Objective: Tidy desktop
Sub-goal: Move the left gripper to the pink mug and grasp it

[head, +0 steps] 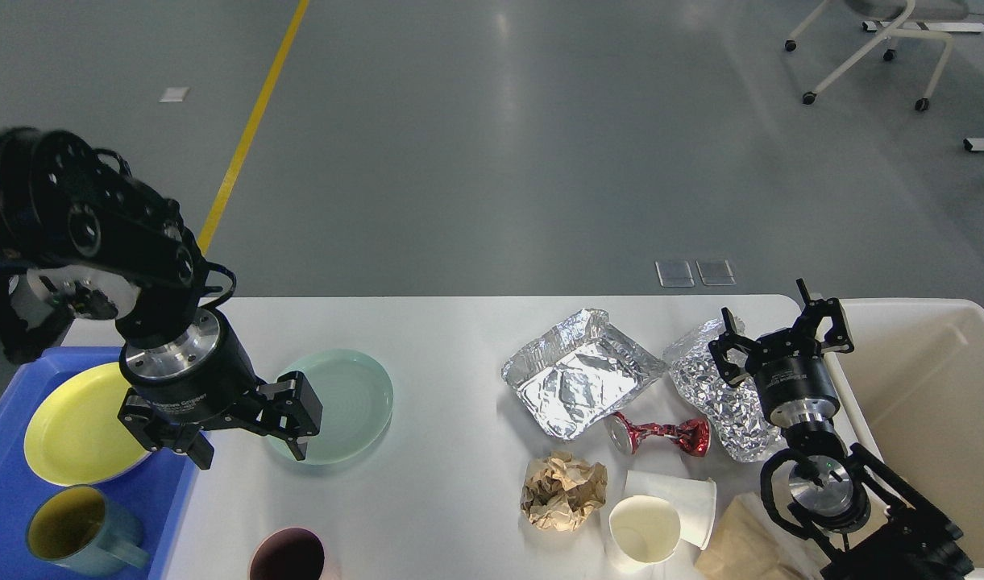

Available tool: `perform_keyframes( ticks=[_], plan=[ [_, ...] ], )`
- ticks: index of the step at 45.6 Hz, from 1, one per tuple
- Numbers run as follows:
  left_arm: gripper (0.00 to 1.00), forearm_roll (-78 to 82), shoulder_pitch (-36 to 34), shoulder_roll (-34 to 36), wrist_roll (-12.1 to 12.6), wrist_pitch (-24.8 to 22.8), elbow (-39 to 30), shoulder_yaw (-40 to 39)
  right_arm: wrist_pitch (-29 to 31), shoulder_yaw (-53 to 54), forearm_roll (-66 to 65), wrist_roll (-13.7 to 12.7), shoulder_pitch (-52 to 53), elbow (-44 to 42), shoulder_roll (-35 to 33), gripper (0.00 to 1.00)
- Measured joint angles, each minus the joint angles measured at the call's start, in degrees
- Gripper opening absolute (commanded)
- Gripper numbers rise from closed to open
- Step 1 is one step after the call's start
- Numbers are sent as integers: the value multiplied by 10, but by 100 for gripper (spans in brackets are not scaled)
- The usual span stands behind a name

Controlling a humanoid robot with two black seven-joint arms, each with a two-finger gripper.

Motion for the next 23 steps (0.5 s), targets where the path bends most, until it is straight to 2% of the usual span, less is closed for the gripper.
perform_keyframes(
  ticks=[5,16,23],
  plan=[
    [85,58,65,0,-1,57,1,-11,0,0,0,0,0,0,0,100],
    [84,174,157,1,-1,92,22,-25,0,0,0,0,0,0,0,100],
    [84,201,209,-8,-1,134,40,-27,0,0,0,0,0,0,0,100]
  ],
)
